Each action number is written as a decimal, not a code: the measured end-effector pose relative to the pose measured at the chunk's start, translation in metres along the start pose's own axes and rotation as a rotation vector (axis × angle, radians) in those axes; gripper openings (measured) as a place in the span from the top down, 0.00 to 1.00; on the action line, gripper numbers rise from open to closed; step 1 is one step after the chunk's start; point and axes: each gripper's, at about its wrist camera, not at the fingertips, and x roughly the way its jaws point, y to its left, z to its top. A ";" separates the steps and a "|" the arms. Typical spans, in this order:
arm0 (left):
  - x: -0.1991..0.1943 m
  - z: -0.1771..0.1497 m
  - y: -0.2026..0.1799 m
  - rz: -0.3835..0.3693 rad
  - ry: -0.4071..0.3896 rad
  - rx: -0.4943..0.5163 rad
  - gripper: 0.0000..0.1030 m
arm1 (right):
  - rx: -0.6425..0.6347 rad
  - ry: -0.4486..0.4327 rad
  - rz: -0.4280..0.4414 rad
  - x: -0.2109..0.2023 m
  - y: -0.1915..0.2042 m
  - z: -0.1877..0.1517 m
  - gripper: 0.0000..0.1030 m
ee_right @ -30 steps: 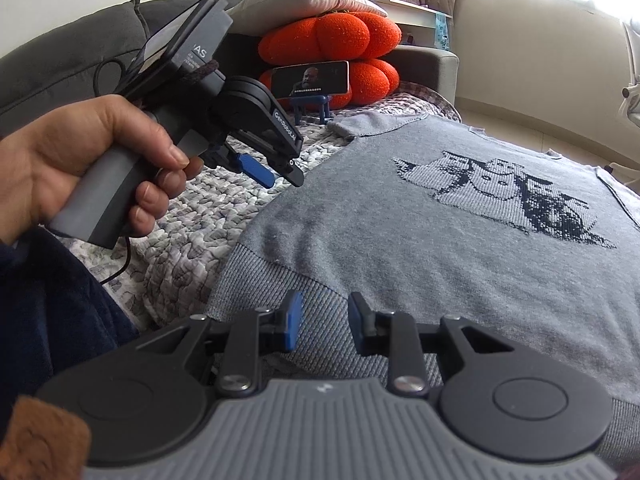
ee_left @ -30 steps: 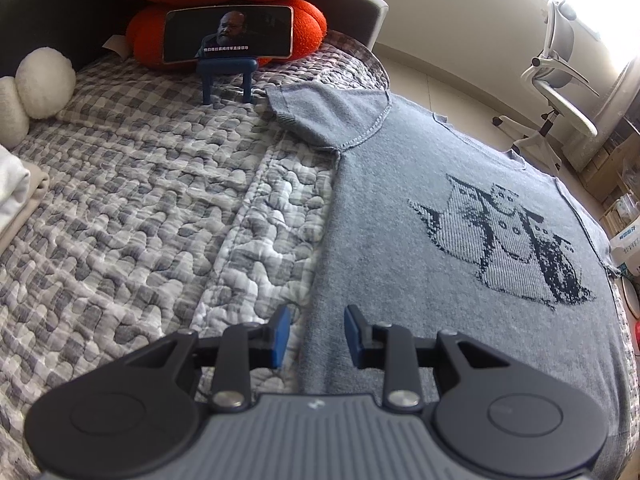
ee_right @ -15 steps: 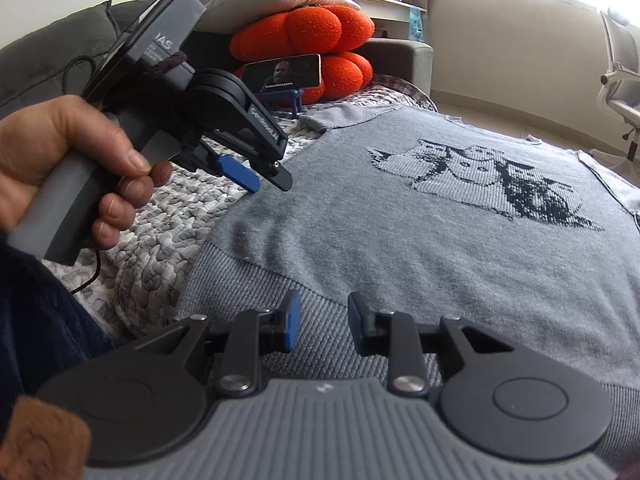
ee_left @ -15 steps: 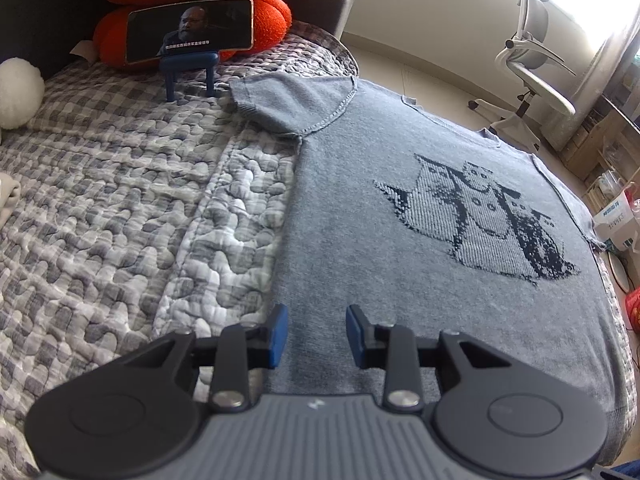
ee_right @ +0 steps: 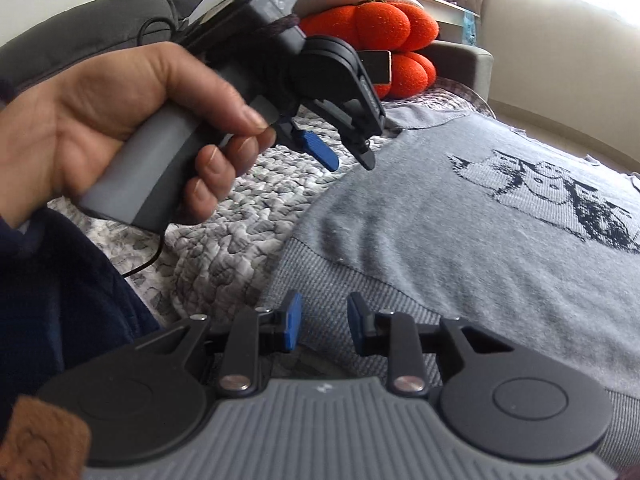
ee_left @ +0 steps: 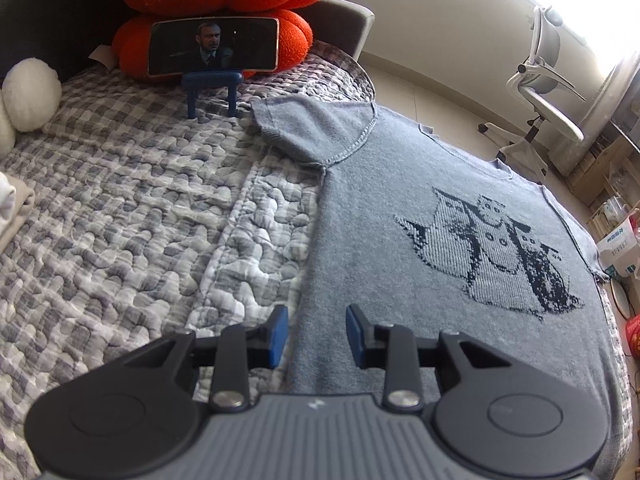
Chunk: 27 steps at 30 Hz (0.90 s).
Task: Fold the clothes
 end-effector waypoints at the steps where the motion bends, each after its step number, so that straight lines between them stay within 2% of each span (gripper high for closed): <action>1: 0.000 0.002 0.002 0.000 -0.002 -0.008 0.69 | -0.002 0.000 0.004 0.001 0.002 0.001 0.70; 2: 0.000 0.004 0.004 -0.001 -0.005 -0.016 0.69 | -0.001 0.002 0.007 0.002 0.003 0.001 0.70; 6: -0.001 0.011 0.013 -0.002 -0.014 -0.049 0.64 | -0.013 -0.002 0.021 0.004 0.010 0.004 0.57; 9: -0.001 0.017 0.020 -0.001 -0.021 -0.071 0.57 | -0.024 -0.003 0.028 0.008 0.017 0.005 0.57; 13: 0.003 0.023 0.026 0.029 -0.016 -0.079 0.56 | -0.035 0.006 0.021 0.017 0.023 0.007 0.57; 18: 0.009 0.031 0.034 0.040 -0.018 -0.096 0.37 | -0.050 0.031 0.000 0.030 0.025 0.006 0.58; 19: 0.011 0.032 0.035 0.046 -0.019 -0.093 0.35 | -0.053 0.036 -0.002 0.031 0.025 0.006 0.59; 23: 0.017 0.037 0.037 0.042 -0.025 -0.098 0.19 | -0.054 0.050 -0.005 0.036 0.025 0.004 0.82; 24: 0.019 0.037 0.037 0.032 -0.025 -0.102 0.18 | -0.044 0.052 -0.001 0.036 0.024 0.004 0.89; 27: 0.026 0.040 0.037 -0.002 -0.025 -0.110 0.18 | 0.002 0.052 0.026 0.035 0.017 0.005 0.95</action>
